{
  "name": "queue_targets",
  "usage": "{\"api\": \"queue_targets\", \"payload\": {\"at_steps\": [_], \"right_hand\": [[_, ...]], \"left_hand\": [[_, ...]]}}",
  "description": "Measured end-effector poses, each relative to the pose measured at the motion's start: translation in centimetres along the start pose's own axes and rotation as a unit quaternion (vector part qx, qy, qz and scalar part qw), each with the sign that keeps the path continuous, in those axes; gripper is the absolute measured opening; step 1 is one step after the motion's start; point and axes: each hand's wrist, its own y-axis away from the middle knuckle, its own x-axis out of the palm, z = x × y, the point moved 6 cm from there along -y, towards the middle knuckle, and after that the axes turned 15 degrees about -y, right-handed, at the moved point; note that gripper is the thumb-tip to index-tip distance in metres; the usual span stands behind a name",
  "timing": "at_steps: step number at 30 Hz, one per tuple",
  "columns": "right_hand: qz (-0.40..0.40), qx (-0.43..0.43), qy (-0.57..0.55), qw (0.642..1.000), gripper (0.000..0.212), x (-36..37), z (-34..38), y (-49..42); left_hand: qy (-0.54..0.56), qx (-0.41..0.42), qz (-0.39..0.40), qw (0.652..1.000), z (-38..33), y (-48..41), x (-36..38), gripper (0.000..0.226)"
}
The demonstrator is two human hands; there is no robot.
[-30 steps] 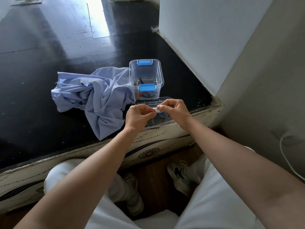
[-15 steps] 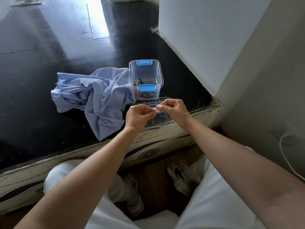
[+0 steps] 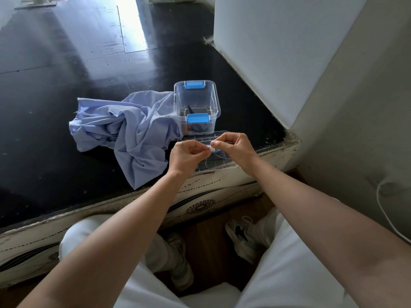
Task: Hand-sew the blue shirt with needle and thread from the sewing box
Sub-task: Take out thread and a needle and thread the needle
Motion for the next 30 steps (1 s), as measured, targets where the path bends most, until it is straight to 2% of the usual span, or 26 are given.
{"api": "queue_targets", "payload": {"at_steps": [13, 19, 22, 30], "right_hand": [[0.021, -0.008, -0.003, 1.000, 0.005, 0.4, 0.1, 0.4], [0.039, -0.001, 0.003, 0.999, 0.008, 0.3, -0.1, 0.3], [0.049, 0.010, -0.001, 0.999, 0.013, 0.2, -0.3, 0.2], [0.090, 0.042, 0.018, 0.995, 0.015, 0.5, -0.2, 0.5]], "left_hand": [[0.004, 0.000, 0.002, 1.000, 0.3, 0.0, 0.2, 0.012], [0.016, 0.028, 0.017, 0.999, -0.3, 0.1, 0.2, 0.008], [0.022, 0.034, -0.008, 0.999, -0.5, -0.2, -0.3, 0.009], [-0.080, 0.110, -0.034, 0.990, -1.5, -0.7, -0.4, 0.013]]}}
